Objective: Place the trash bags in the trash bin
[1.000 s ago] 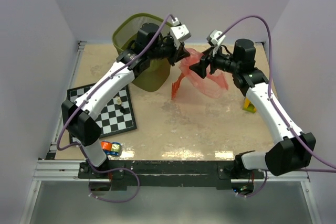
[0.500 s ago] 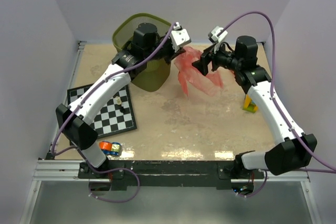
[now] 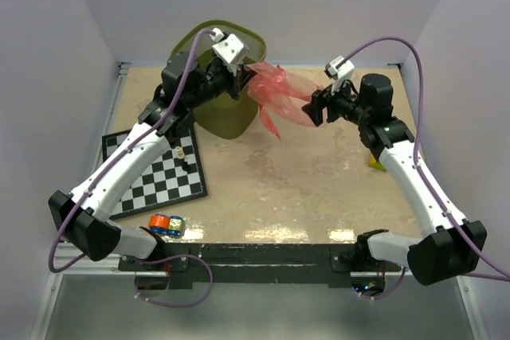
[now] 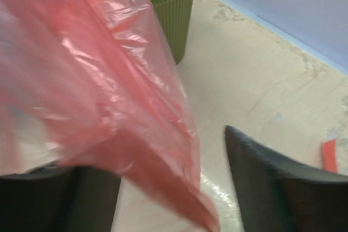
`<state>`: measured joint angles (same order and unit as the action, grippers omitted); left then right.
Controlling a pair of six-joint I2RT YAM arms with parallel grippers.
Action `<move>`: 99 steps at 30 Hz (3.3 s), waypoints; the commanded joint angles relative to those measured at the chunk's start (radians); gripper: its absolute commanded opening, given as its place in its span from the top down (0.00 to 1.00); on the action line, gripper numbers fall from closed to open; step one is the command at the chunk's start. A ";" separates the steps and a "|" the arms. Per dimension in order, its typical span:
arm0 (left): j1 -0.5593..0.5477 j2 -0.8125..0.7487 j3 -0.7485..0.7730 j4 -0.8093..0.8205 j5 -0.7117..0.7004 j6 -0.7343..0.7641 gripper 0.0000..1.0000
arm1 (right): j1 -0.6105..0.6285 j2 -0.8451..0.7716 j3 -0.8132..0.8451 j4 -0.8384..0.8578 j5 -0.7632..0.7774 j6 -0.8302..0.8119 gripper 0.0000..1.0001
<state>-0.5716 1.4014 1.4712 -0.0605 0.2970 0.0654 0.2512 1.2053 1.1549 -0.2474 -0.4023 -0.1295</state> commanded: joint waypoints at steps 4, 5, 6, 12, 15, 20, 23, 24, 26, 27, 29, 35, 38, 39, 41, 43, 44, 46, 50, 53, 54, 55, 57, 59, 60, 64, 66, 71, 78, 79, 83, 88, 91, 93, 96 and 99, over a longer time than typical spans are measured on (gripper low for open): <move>0.009 -0.084 -0.101 -0.083 0.146 0.175 0.54 | -0.001 0.057 0.097 0.086 -0.088 -0.143 0.89; 0.010 -0.093 -0.107 -0.126 0.145 0.236 0.41 | 0.002 0.072 0.123 0.089 -0.092 -0.163 0.94; 0.009 -0.107 -0.118 -0.149 0.140 0.299 0.30 | 0.009 0.085 0.150 0.083 -0.084 -0.185 0.99; 0.004 -0.156 -0.080 -0.138 0.108 0.517 0.15 | 0.077 0.160 0.279 0.026 -0.035 -0.324 1.00; -0.013 -0.102 -0.002 -0.156 0.123 0.518 0.14 | 0.126 0.177 0.301 0.023 -0.013 -0.332 1.00; -0.073 -0.013 0.089 -0.188 0.165 0.464 0.14 | 0.168 0.197 0.331 0.028 0.014 -0.294 1.00; -0.106 0.045 0.132 -0.212 0.133 0.459 0.17 | 0.175 0.194 0.342 0.023 0.016 -0.308 1.00; -0.114 0.066 0.149 -0.231 0.133 0.470 0.17 | 0.177 0.192 0.344 0.023 0.014 -0.308 1.00; -0.120 0.103 0.181 -0.281 0.139 0.491 0.20 | 0.177 0.182 0.339 0.023 0.017 -0.306 1.00; -0.120 0.122 0.196 -0.301 0.146 0.497 0.23 | 0.177 0.177 0.332 0.023 0.022 -0.305 1.00; -0.120 0.142 0.222 -0.346 0.163 0.505 0.28 | 0.177 0.165 0.313 0.028 0.045 -0.305 1.00; -0.120 0.168 0.250 -0.418 0.124 0.482 0.88 | 0.168 0.140 0.252 0.062 0.126 -0.265 1.00; -0.100 0.154 0.245 -0.388 0.051 0.406 1.00 | 0.134 0.137 0.220 0.083 0.212 -0.208 0.76; -0.087 0.147 0.235 -0.360 0.036 0.374 1.00 | 0.113 0.138 0.206 0.085 0.224 -0.187 0.57; -0.057 0.120 0.203 -0.297 0.001 0.305 1.00 | 0.063 0.149 0.186 0.070 0.188 -0.142 0.45; -0.039 0.087 0.158 -0.240 -0.036 0.251 1.00 | 0.008 0.157 0.155 0.060 0.122 -0.093 0.47; -0.034 0.074 0.138 -0.208 -0.065 0.238 1.00 | -0.004 0.158 0.138 0.063 0.105 -0.063 0.49; -0.025 0.048 0.095 -0.174 -0.110 0.212 1.00 | -0.015 0.160 0.109 0.068 0.036 -0.015 0.54; -0.022 0.012 0.048 -0.133 -0.171 0.179 1.00 | -0.020 0.158 0.072 0.072 -0.073 0.021 0.81; -0.020 -0.002 0.026 -0.140 -0.214 0.178 1.00 | -0.026 0.158 0.066 0.073 -0.060 0.036 1.00; -0.020 -0.007 0.018 -0.139 -0.255 0.178 1.00 | -0.035 0.158 0.066 0.071 -0.026 0.040 1.00; -0.020 -0.010 0.011 -0.140 -0.292 0.177 1.00 | -0.050 0.160 0.069 0.066 -0.004 0.045 1.00; -0.016 -0.021 -0.009 -0.131 -0.363 0.185 1.00 | -0.099 0.172 0.081 0.047 0.011 0.045 1.00; -0.010 -0.030 -0.026 -0.122 -0.409 0.195 1.00 | -0.151 0.191 0.104 0.016 0.028 0.054 1.00; -0.007 -0.035 -0.032 -0.124 -0.426 0.200 1.00 | -0.188 0.201 0.118 -0.006 0.033 0.057 1.00; 0.001 -0.047 -0.071 -0.119 -0.476 0.205 1.00 | -0.248 0.218 0.149 -0.038 0.054 0.057 1.00; 0.001 -0.054 -0.086 -0.119 -0.490 0.205 1.00 | -0.279 0.212 0.154 -0.047 0.092 0.065 1.00; 0.003 -0.065 -0.121 -0.114 -0.509 0.185 1.00 | -0.320 0.189 0.144 -0.069 0.148 0.077 1.00; 0.003 -0.055 -0.127 -0.093 -0.421 0.166 1.00 | -0.320 0.139 0.172 -0.177 -0.097 -0.034 1.00; 0.003 -0.053 -0.126 -0.073 -0.439 0.154 1.00 | -0.320 0.132 0.178 -0.209 -0.122 -0.060 1.00; 0.016 -0.038 -0.092 0.019 -0.596 0.044 1.00 | -0.354 0.054 0.122 -0.214 -0.026 0.011 1.00; 0.024 -0.057 -0.141 0.126 -0.558 -0.056 1.00 | -0.421 -0.036 0.049 -0.187 -0.198 0.195 1.00; 0.024 -0.085 -0.205 0.154 -0.445 -0.110 1.00 | -0.421 -0.090 -0.007 -0.097 -0.396 0.300 0.89; 0.022 -0.088 -0.219 0.156 -0.347 -0.105 1.00 | -0.406 -0.111 -0.004 -0.067 -0.490 0.233 0.60; 0.022 -0.094 -0.226 0.180 -0.210 -0.102 1.00 | -0.386 -0.160 0.038 -0.064 -0.526 0.030 0.29; 0.022 -0.099 -0.227 0.215 -0.148 -0.101 1.00 | -0.371 -0.168 0.063 -0.040 -0.584 -0.068 0.15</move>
<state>-0.5499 1.3422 1.2453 0.0479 -0.0036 -0.0090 -0.1383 1.0817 1.1564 -0.3676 -0.8398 -0.0326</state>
